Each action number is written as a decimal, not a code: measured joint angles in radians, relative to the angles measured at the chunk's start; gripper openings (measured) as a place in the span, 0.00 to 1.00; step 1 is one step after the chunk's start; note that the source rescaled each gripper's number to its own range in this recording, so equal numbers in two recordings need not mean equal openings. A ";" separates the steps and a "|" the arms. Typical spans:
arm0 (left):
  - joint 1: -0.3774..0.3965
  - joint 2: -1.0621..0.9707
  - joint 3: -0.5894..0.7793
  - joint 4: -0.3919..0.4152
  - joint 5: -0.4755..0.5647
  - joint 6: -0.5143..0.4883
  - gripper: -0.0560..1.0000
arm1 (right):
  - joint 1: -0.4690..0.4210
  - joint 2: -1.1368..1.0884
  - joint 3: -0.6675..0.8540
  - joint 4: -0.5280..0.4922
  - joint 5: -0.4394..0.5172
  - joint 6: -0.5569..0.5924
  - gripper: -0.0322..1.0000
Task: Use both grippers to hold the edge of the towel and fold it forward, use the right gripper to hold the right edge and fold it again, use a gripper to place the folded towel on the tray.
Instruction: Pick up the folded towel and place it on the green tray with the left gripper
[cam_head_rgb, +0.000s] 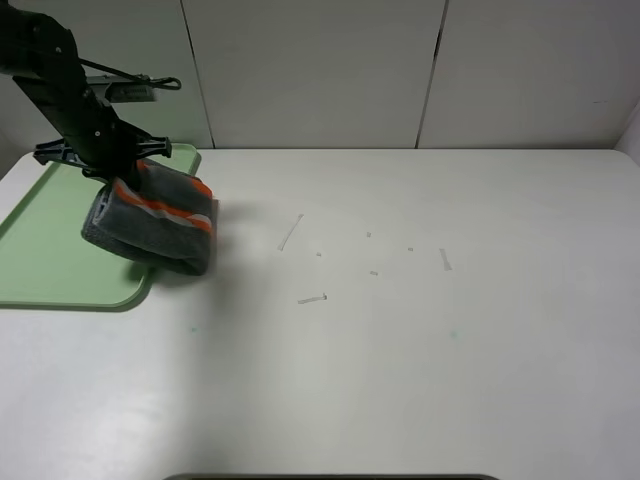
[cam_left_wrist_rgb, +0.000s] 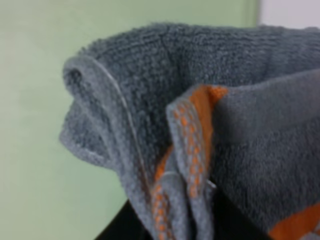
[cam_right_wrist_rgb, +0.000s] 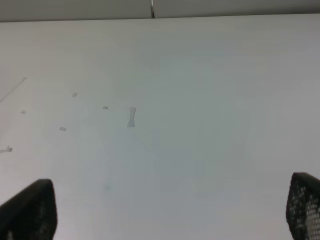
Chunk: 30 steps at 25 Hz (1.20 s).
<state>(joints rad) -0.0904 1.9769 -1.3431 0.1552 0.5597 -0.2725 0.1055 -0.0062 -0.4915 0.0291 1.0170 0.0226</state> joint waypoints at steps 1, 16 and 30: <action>0.013 0.000 0.000 0.008 0.002 0.000 0.18 | 0.000 0.000 0.000 0.000 0.000 0.000 1.00; 0.170 0.000 0.000 0.080 0.020 0.095 0.18 | 0.000 0.000 0.000 0.000 0.001 0.000 1.00; 0.187 0.000 0.000 0.115 0.046 0.127 0.19 | 0.000 0.000 0.000 0.000 0.000 0.000 1.00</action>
<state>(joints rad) 0.0963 1.9769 -1.3431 0.2705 0.6057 -0.1455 0.1055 -0.0062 -0.4915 0.0291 1.0170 0.0226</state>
